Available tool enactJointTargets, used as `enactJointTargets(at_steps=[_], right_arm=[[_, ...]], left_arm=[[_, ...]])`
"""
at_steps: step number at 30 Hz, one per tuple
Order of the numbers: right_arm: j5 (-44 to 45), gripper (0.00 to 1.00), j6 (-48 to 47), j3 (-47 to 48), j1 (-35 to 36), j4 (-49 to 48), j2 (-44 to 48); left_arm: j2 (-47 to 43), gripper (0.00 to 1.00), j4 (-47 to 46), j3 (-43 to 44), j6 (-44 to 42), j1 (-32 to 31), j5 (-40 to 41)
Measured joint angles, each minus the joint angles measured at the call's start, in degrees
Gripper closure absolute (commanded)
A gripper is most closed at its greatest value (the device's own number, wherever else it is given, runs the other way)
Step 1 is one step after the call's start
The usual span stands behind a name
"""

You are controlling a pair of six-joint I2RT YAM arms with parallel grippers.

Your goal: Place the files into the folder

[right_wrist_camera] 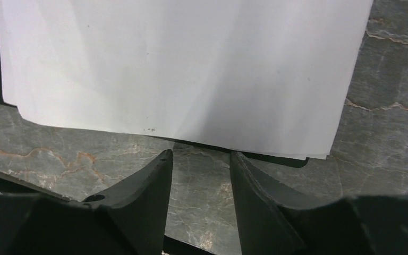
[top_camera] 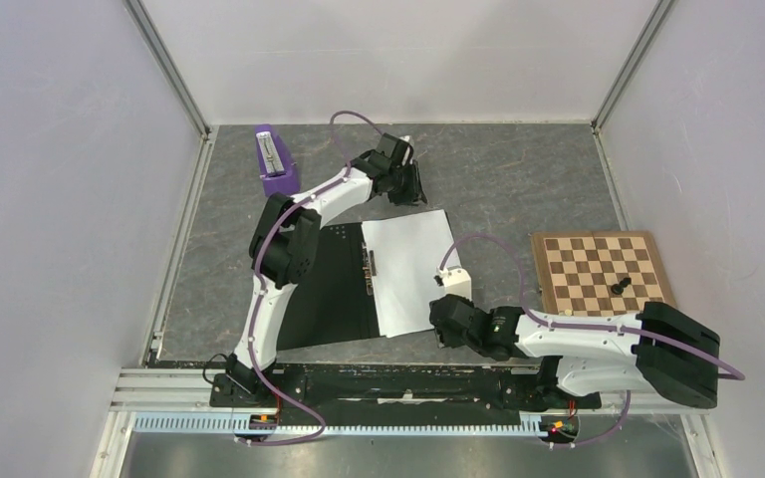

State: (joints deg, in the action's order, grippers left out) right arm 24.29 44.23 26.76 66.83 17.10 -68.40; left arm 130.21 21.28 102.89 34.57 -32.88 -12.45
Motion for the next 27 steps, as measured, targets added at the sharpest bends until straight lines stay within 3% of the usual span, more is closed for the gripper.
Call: enactJointTargets(at_steps=[8,14,20,27], right_arm=[[-6.25,0.21,-5.01,-0.57,-0.09,0.92,3.45],[-8.96,0.12,-10.29,1.70,-3.19,4.26,5.84],[-12.74,0.05,-17.09,3.65,-21.24,2.36,5.73],[-21.16,0.15,-22.05,4.74,-34.29,-5.60,0.72]], left_arm=[[-5.33,0.55,5.11,2.69,-1.22,0.46,1.31],[-23.30,0.56,6.84,-11.82,-1.18,0.85,6.03],[-43.50,0.71,7.52,-33.00,-0.46,0.98,9.66],[-53.18,0.97,7.45,-52.15,2.97,0.68,9.14]])
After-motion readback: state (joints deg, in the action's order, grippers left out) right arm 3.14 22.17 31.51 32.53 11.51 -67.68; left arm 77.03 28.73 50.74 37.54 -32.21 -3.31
